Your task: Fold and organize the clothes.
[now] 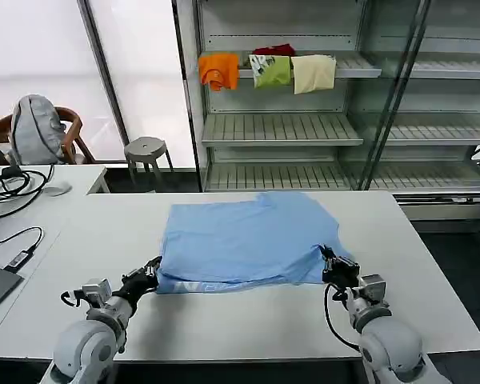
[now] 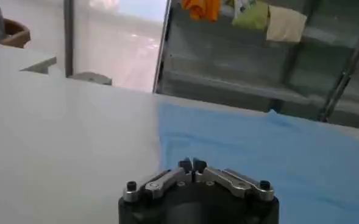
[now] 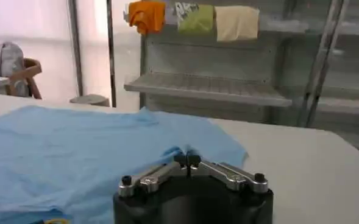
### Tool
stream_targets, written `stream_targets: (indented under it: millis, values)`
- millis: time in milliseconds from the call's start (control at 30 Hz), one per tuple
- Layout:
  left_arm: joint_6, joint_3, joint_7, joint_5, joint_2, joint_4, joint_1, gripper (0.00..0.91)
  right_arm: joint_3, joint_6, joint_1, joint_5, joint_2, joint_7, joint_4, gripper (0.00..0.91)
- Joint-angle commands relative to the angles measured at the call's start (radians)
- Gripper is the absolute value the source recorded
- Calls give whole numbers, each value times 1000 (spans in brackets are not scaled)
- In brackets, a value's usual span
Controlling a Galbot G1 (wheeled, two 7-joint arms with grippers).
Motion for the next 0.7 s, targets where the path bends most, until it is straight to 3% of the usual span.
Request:
stream_targets:
  millis: [33, 133, 167, 200, 233, 267, 567, 700]
  values:
    - [0, 6, 16, -10, 0, 48, -38, 10, -8, 0, 33, 3, 0, -2, -33, 0]
    - [0, 8, 18, -7, -2, 35, -30, 30, -11, 0, 38, 2, 3, -2, -43, 0]
    - [0, 8, 19, -6, -2, 31, -28, 907, -12, -5, 42, 1, 4, -7, -51, 0]
    - [0, 9, 20, -3, -1, 25, -24, 907, -15, -18, 46, -9, 4, -12, -56, 0]
    - [0, 9, 19, 2, -1, 23, -23, 907, -15, -41, 52, -21, 3, -16, -60, 333]
    - [-1, 8, 19, 4, -1, 22, -22, 907, -16, -61, 60, -20, 1, -36, -69, 907]
    - [-34, -18, 34, 15, 20, -13, 6, 907, 7, -78, 117, -11, 2, -46, -124, 907]
    - [-30, -45, 33, 5, 33, -61, 45, 907, 69, -87, 69, 15, -9, -41, -58, 907]
